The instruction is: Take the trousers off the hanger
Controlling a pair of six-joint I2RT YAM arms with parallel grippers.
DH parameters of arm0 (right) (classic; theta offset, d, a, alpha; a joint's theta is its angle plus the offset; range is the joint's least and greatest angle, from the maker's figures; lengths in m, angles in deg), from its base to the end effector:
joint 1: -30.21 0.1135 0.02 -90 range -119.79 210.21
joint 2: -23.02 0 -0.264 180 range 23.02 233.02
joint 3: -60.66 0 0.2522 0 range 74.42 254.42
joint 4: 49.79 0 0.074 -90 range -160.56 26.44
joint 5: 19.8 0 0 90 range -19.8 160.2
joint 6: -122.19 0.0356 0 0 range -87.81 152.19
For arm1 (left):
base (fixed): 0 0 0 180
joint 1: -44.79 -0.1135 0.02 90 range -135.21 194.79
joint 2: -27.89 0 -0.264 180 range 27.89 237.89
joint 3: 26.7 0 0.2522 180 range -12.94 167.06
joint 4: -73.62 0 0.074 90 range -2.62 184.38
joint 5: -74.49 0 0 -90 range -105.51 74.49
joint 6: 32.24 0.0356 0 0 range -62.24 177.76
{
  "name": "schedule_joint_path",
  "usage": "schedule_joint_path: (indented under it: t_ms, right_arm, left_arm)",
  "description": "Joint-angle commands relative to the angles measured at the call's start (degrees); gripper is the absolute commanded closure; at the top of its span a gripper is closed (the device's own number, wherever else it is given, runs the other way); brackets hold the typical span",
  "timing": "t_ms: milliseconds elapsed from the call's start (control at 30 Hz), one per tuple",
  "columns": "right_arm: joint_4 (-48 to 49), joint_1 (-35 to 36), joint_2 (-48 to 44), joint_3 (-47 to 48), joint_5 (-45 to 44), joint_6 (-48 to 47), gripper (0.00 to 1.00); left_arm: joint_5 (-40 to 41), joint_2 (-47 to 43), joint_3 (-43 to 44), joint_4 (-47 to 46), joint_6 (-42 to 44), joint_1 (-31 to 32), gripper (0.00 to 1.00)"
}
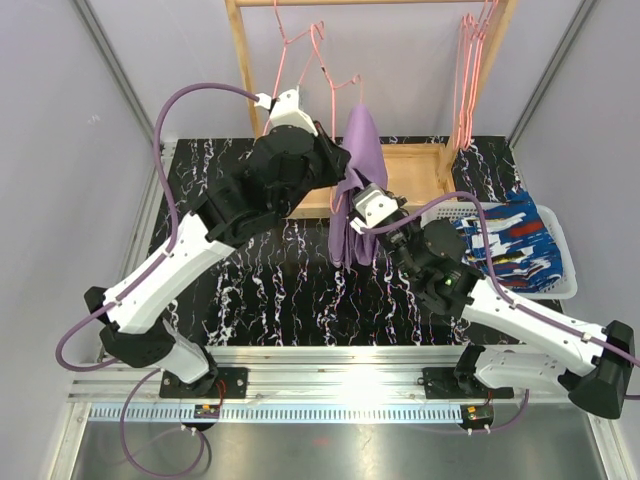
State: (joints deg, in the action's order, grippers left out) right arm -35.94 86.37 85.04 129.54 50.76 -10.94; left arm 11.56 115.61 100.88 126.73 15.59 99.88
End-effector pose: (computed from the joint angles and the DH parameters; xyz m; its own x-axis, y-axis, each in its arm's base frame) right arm 0.1475 0.1987 0.4148 0.5607 -0.3214 -0.7631 -0.3105 0.7728 -0.5536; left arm 0.1884 -0.2416 0.5147 -0.4172 -0.4467 -0.7914 0.2653 0.7731 -0.5762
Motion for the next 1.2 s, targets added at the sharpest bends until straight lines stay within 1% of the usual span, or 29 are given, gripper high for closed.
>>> schedule_joint_path:
  t_ms: [0,33,133,300,433,633,767,1000,1167]
  right_arm:
    - [5.5,0.5,1.0,3.2,-5.1,-1.7,1.00]
    - [7.4,0.4,1.2,3.2,-6.2,-1.7,1.00]
    - [8.8,0.4,1.7,4.2,-7.1,-0.5,1.00]
    - [11.4,0.4,0.5,5.8,-8.5,1.6,1.00]
    - [12.7,0.4,-0.6,7.4,-9.8,1.3,1.00]
    - [13.7,0.4,-1.4,9.8,-10.4,-0.2,1.00]
    - [14.1,0.4,-0.8,12.2,-11.0,-2.4,1.00]
    - [12.8,0.4,-0.7,18.1,-11.7,-7.6,1.00]
    - [11.8,0.4,-0.8,21.0,-12.1,-11.8,1.00]
  left_arm:
    - [-1.2,-4.5,-1.8,-9.2,1.7,0.6,1.00]
    - [-1.1,-4.5,-1.7,-8.8,1.8,0.9,1.00]
    - [0.3,-4.5,-2.0,-7.2,2.5,1.8,1.00]
    - [3.4,-5.4,-5.1,-5.7,2.7,1.9,1.00]
    - [4.7,-6.5,-7.8,-6.1,3.0,1.9,1.00]
    - [3.8,-8.7,-12.9,-8.3,1.8,1.9,1.00]
    - [2.1,-9.8,-17.9,-9.9,0.3,2.0,1.00]
    - [2.3,-12.7,-24.4,-11.3,-0.9,2.0,1.00]
    - [2.4,-14.4,-26.3,-11.7,-0.8,2.0,1.00]
